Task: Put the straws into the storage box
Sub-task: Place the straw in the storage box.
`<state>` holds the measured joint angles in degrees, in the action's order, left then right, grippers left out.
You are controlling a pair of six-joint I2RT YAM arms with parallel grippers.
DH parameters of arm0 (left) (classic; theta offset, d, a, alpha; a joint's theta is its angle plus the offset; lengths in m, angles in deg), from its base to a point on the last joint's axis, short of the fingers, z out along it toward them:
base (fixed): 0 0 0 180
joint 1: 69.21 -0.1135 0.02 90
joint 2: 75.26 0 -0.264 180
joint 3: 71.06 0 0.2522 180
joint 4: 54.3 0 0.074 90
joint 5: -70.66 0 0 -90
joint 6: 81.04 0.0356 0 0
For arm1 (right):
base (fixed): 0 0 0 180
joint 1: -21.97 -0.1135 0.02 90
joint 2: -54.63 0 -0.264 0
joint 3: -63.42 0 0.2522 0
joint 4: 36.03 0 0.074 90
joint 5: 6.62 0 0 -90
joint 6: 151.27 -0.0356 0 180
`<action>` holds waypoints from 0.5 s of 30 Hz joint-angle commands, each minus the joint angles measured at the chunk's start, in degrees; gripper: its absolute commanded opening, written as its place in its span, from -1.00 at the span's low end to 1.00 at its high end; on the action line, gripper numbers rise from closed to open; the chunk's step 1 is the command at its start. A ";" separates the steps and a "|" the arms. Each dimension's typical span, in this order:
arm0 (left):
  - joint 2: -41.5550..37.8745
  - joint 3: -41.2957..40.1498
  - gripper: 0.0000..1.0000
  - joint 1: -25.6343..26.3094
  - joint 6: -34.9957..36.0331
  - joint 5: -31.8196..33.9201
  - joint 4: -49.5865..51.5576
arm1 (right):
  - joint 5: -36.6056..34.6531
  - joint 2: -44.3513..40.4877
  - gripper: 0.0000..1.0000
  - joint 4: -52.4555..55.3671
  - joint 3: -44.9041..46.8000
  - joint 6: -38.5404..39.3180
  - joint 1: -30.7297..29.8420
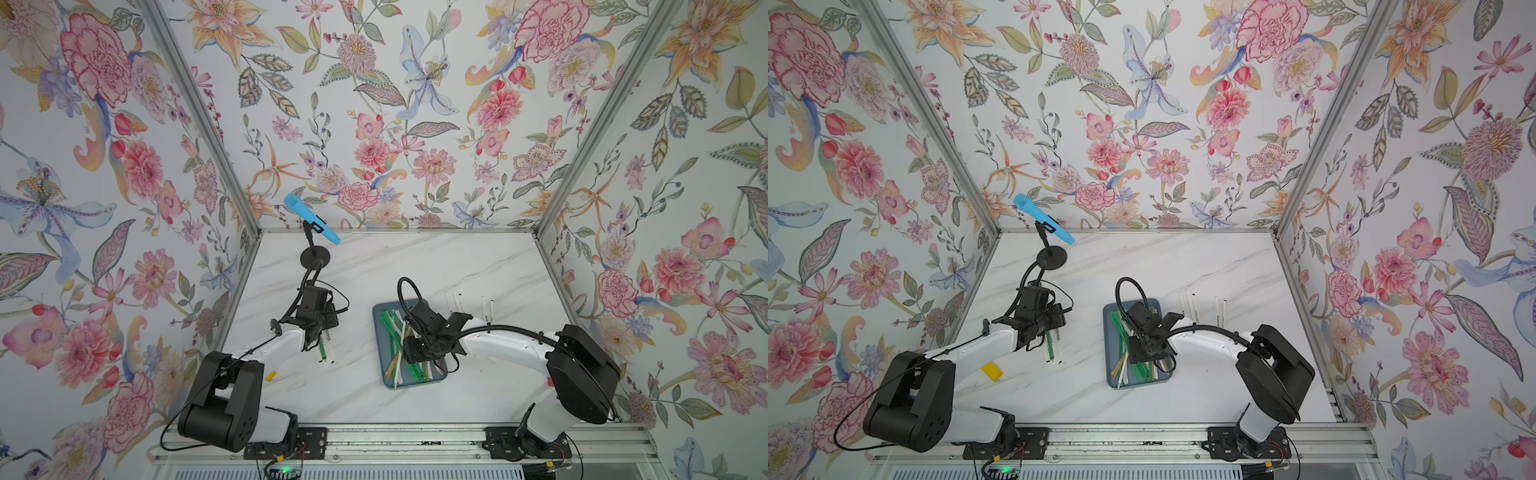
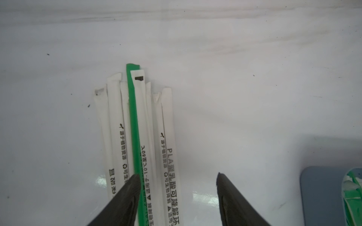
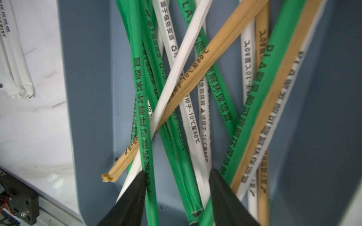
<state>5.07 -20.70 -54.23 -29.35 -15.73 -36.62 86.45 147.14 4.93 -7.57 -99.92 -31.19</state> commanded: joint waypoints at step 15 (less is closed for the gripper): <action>5.05 -1.09 -0.33 -2.15 -0.80 0.42 -1.06 | -0.38 -8.57 0.14 -0.94 2.08 -0.85 3.56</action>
<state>9.27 -21.72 -55.78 -30.03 -15.90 -36.79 85.93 141.46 4.49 -6.43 -100.14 -28.68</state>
